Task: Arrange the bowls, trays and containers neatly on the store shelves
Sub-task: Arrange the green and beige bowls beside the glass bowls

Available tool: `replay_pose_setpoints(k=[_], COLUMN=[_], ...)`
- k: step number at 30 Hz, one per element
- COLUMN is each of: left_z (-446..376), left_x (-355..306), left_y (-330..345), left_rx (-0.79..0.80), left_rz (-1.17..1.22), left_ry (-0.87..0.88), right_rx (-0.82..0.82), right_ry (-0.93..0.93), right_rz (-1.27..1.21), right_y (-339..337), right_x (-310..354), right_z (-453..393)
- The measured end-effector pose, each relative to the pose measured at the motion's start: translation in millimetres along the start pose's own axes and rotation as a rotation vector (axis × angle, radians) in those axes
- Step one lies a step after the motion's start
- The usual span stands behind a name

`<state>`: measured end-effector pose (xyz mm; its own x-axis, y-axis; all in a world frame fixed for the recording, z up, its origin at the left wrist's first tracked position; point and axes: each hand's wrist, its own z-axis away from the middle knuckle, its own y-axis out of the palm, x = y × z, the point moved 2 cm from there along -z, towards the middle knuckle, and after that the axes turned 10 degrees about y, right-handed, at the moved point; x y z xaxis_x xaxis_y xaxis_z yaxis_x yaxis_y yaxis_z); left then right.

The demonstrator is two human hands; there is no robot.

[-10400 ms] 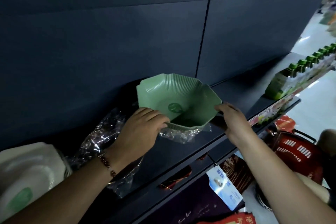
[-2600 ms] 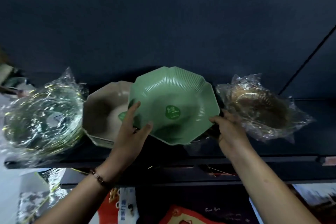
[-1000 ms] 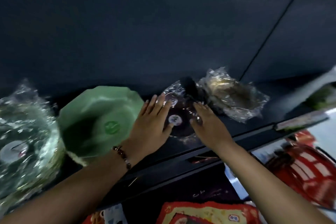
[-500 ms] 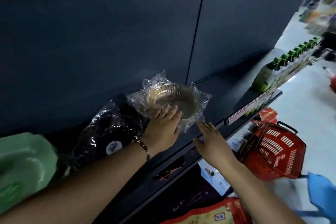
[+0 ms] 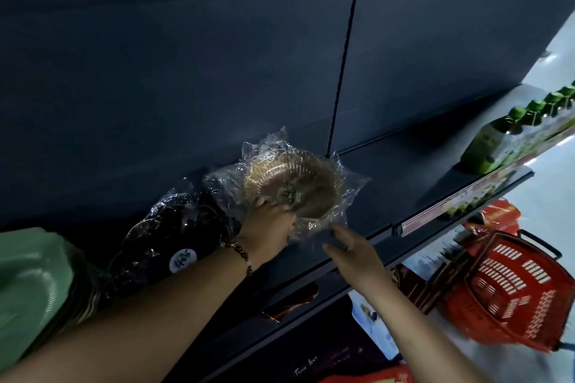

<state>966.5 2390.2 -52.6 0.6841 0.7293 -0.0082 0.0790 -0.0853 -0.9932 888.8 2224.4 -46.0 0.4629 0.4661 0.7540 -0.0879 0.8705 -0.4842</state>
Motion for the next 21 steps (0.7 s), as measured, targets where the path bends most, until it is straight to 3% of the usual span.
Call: replay_pose_setpoints(k=[3, 6, 15, 21], left_z=[0.1, -2.2, 13.1, 73.4], left_x=[-1.5, 4.2, 19.7, 6.5], left_y=[-9.6, -28.9, -104.7, -116.9], left_rx=[-0.054, -0.187, -0.542, -0.574], left_rz=[-0.04, -0.051, 0.003, -0.161], left_ry=[0.034, -0.045, -0.186, -0.104], right_rx=[0.019, 0.016, 0.023, 0.327], right_ry=[-0.026, -0.051, 0.157, 0.084], right_rz=[-0.101, -0.237, -0.75, -0.883], right_y=[-5.3, -13.4, -41.4, -39.0], right_x=[1.0, 6.9, 34.7, 68.3], right_z=[-6.1, -9.7, -34.8, -24.2])
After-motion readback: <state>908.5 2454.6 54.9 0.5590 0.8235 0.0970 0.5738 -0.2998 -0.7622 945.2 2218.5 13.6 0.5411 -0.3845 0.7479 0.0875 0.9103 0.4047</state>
